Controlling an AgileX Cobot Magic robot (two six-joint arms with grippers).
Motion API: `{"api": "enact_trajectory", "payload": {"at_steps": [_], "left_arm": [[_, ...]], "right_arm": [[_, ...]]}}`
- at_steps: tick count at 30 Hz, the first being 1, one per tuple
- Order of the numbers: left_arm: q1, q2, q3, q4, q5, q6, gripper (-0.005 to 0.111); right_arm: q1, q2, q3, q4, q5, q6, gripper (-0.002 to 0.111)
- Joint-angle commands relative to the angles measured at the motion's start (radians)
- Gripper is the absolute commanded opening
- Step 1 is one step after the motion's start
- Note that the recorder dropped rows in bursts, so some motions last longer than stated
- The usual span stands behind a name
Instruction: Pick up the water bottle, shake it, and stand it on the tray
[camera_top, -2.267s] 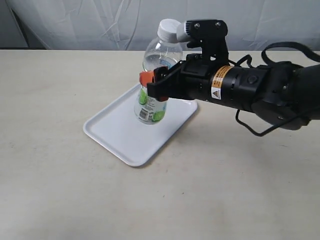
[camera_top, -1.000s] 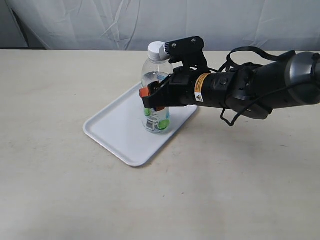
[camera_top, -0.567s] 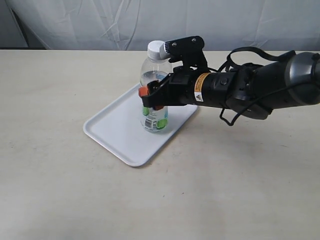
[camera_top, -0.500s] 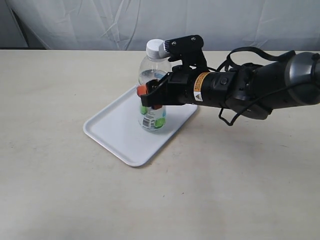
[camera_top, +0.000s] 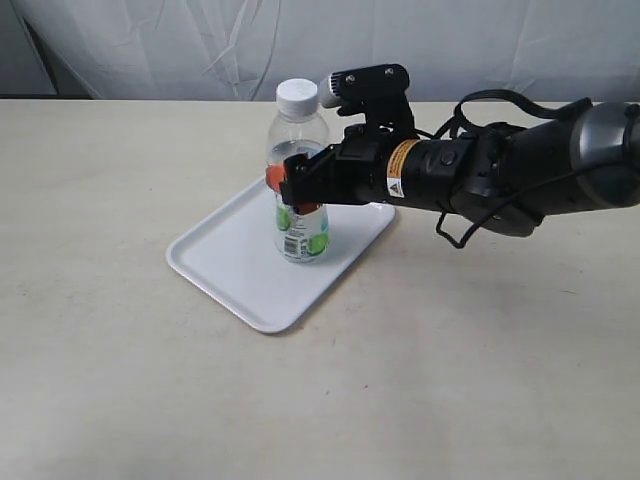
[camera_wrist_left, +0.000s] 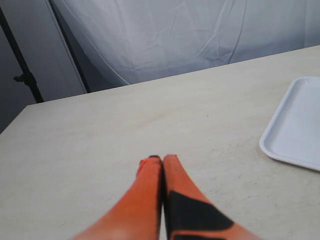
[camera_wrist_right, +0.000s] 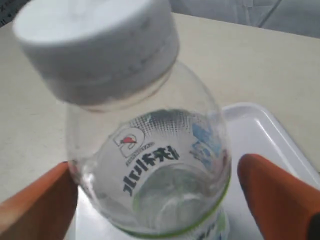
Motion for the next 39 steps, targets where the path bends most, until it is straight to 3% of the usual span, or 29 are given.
{"api": "enact_trajectory", "payload": {"at_steps": [1, 5, 11, 20, 23, 25, 26, 32, 39], "left_arm": [[0.0, -0.005, 0.004, -0.005, -0.009, -0.003, 0.0], [0.0, -0.005, 0.004, -0.005, -0.009, -0.004, 0.0], [0.0, -0.005, 0.004, -0.005, -0.009, -0.003, 0.0], [0.0, -0.005, 0.004, -0.005, -0.009, -0.003, 0.0], [0.0, -0.005, 0.004, -0.005, -0.009, -0.003, 0.0], [0.0, -0.005, 0.004, -0.005, -0.009, -0.003, 0.0], [0.0, -0.005, 0.004, -0.005, -0.009, -0.003, 0.0], [0.0, -0.005, 0.004, -0.005, -0.009, -0.003, 0.0], [0.0, -0.005, 0.004, -0.005, -0.009, -0.003, 0.0]], "right_arm": [[-0.006, -0.034, -0.004, 0.0, 0.129, 0.049, 0.084], [0.017, -0.084, -0.004, 0.0, 0.322, 0.05, 0.078], [0.081, -0.125, -0.004, -0.029, 0.444, 0.047, 0.056], [0.155, -0.131, -0.004, -0.026, 0.628, 0.047, 0.045], [0.185, -0.142, -0.004, -0.021, 0.747, 0.047, 0.024], [0.205, -0.157, -0.002, -0.018, 0.814, 0.047, 0.002], [0.215, -0.166, -0.002, -0.016, 0.841, 0.047, 0.0], [0.256, -0.296, -0.002, 0.038, 0.969, 0.047, 0.0], [0.322, -0.557, -0.002, 0.046, 1.257, 0.05, 0.0]]}}
